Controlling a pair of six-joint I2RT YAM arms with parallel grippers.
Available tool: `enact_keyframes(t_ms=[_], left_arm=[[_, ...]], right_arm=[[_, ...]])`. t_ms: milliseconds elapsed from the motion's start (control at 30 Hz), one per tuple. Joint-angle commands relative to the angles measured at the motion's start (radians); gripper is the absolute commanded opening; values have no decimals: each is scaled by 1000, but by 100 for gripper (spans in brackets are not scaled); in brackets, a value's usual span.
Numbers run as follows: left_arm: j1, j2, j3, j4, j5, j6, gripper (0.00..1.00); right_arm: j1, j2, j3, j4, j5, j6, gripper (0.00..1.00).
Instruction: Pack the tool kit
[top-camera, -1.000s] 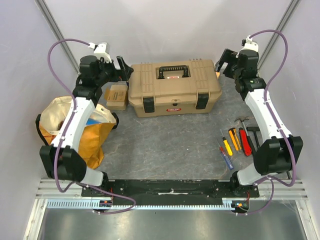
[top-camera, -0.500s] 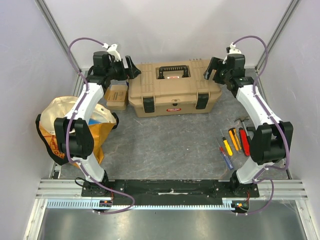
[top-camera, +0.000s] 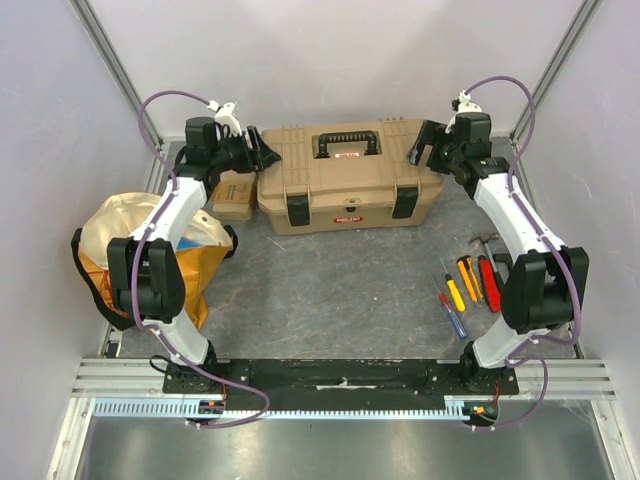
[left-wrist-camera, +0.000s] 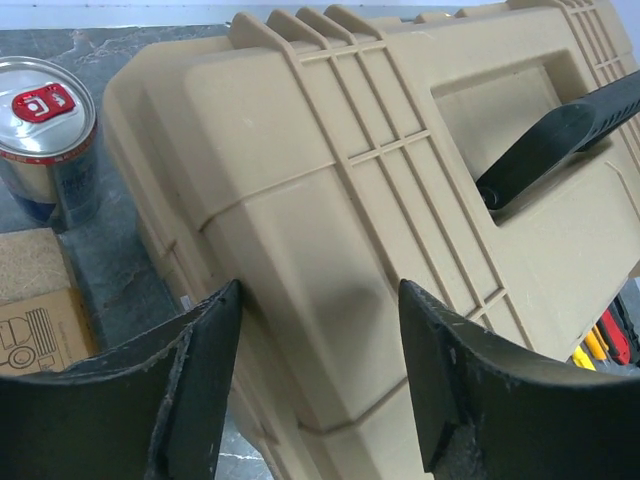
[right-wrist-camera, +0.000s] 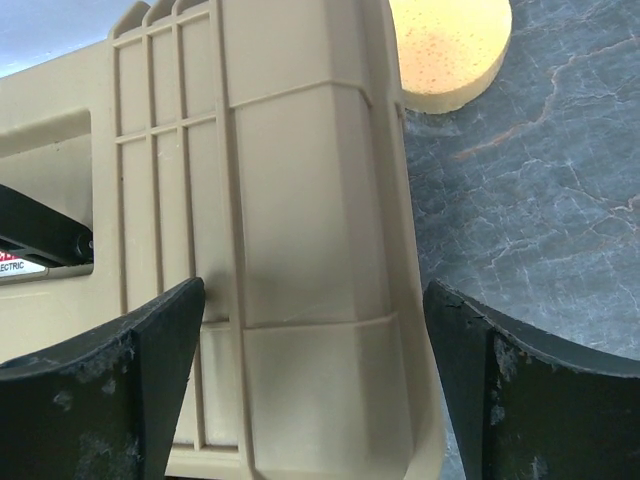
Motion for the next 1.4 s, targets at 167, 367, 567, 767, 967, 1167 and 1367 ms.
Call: enact_keyframes(t_ms=[167,367,567,767,967,1167,1367], left_arm=[[-177,-155,-197,-59,158,-83,62],[-251,-361,-387,22,61,-86,61],[-240,-461,-357,5,-246,0,76],[-203,-325,-42,-106,-319,164,82],[-176,-89,270,-246,-225,236,85],[-174,110,457,-378,6,236,85],[-174,171,441,-348,148,155,83]], right_arm=[[1,-95,-95,-94,50,-8,94],[1,-126,-120,-98,114,8,94],[1,-136,-71,-117,188,47,97],[1,-168,29,-184,266,94,98],[-1,-251,-6,-228,246,105,98],[-2,-325,-89,-279,193,151,97],[-1,-299,-134,-241,19,235,86]])
